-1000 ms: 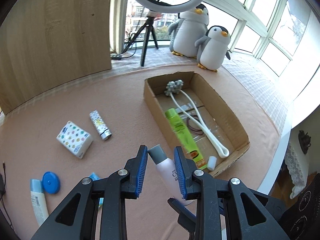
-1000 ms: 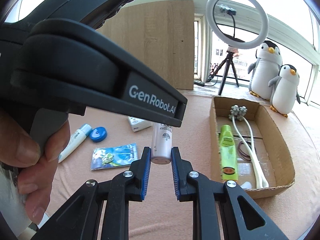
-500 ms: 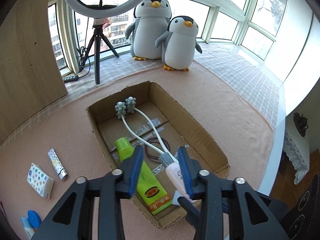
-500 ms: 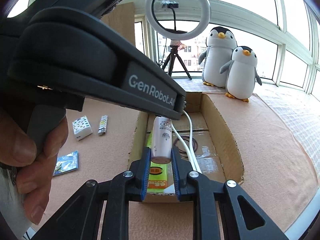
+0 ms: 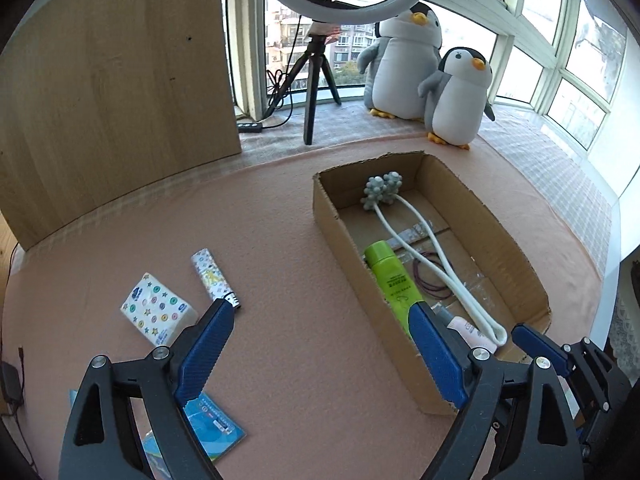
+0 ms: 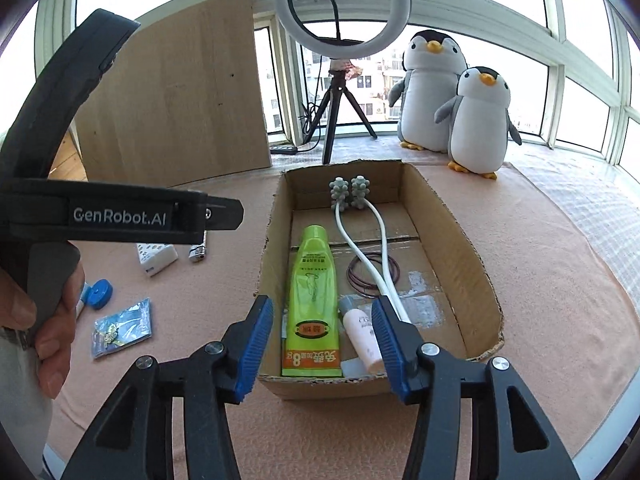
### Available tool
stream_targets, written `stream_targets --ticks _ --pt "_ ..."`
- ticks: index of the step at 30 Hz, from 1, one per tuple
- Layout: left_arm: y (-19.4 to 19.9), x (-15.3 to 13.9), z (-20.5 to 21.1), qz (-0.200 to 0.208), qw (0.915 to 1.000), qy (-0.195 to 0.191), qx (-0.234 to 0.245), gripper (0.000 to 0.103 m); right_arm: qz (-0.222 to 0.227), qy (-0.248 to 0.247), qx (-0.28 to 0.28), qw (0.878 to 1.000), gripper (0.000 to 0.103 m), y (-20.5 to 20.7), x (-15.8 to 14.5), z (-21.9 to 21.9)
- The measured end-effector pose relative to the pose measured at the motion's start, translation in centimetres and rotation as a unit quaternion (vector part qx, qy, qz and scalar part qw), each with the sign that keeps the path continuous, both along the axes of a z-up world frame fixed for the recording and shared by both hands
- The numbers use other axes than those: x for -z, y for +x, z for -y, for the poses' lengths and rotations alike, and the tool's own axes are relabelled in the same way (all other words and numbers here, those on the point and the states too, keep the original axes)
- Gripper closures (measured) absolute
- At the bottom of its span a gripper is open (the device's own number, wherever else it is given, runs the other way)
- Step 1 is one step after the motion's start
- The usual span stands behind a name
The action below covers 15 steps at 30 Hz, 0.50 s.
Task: Organize objects
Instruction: 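Carry the COGI bottle with the right gripper into the box and release, then reach the right gripper to the blue toy-pin packet and grasp it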
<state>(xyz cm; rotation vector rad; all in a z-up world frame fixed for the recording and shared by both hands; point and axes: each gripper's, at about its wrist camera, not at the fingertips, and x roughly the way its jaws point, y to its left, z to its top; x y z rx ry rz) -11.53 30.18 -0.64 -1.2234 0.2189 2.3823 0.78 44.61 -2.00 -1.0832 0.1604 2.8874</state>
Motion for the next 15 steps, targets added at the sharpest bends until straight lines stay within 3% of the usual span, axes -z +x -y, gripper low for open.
stream_targets --ticks 9,15 --pt "1.2 0.3 7.4 0.003 0.9982 0.003 -0.059 0.012 0.007 0.004 -0.058 0.998 0.055 -0.9 0.0 4.5" --pt "2.6 1.0 15.0 0.009 0.992 0.003 -0.126 0.012 0.021 0.003 -0.112 0.993 0.055 -1.8 0.9 8.8"
